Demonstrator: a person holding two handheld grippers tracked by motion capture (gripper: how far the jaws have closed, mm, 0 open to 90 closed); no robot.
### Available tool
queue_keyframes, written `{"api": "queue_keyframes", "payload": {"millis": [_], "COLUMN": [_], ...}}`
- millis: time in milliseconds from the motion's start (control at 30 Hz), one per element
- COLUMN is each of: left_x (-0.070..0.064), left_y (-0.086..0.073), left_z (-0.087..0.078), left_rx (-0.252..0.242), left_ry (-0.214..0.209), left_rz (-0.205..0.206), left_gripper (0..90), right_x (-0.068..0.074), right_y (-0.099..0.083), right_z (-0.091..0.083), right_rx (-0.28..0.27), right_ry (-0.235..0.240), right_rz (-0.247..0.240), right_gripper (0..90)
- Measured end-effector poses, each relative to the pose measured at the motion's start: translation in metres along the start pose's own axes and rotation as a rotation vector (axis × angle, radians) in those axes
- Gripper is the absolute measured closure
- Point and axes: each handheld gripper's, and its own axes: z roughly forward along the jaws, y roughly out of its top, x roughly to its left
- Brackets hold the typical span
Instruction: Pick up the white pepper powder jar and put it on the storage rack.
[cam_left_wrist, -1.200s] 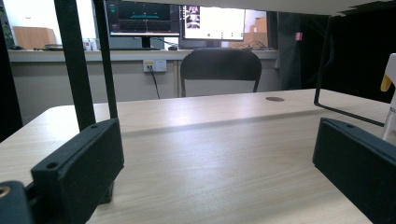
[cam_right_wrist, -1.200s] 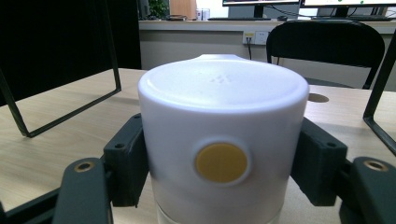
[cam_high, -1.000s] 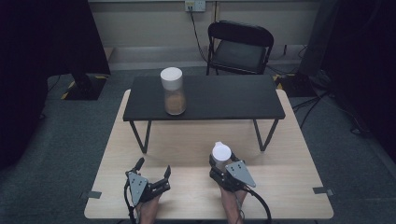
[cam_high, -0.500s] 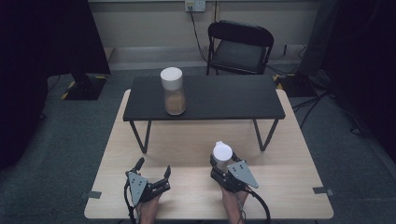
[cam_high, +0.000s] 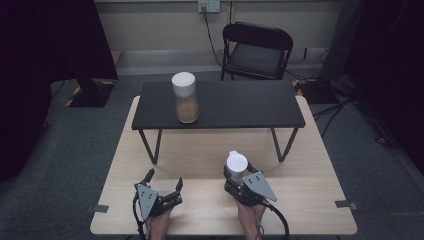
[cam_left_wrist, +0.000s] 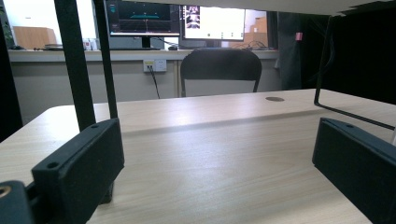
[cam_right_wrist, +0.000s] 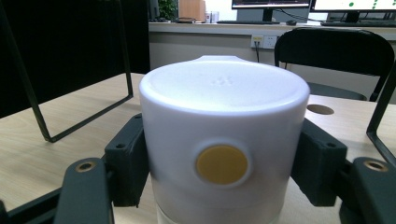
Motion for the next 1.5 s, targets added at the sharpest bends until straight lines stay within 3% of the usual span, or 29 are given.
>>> {"api": "queue_keyframes", "payload": {"millis": [1100,1500], "left_x": [0.0,0.0], "left_y": [0.0,0.0], "left_z": [0.0,0.0], "left_rx": [0.0,0.0], "left_ry": [0.0,0.0], "left_rz": [-0.002,0.0], "left_gripper": [1.9,1.9], "right_x": [-0.006,-0.013], "right_y": [0.04,0.055], "right_z": [-0.006,-0.004], "right_rx": [-0.014,-0.009], "right_ry": [0.041,0.055], "right_rz": [-0.064,-0.063], "right_gripper": [30.0,30.1]}}
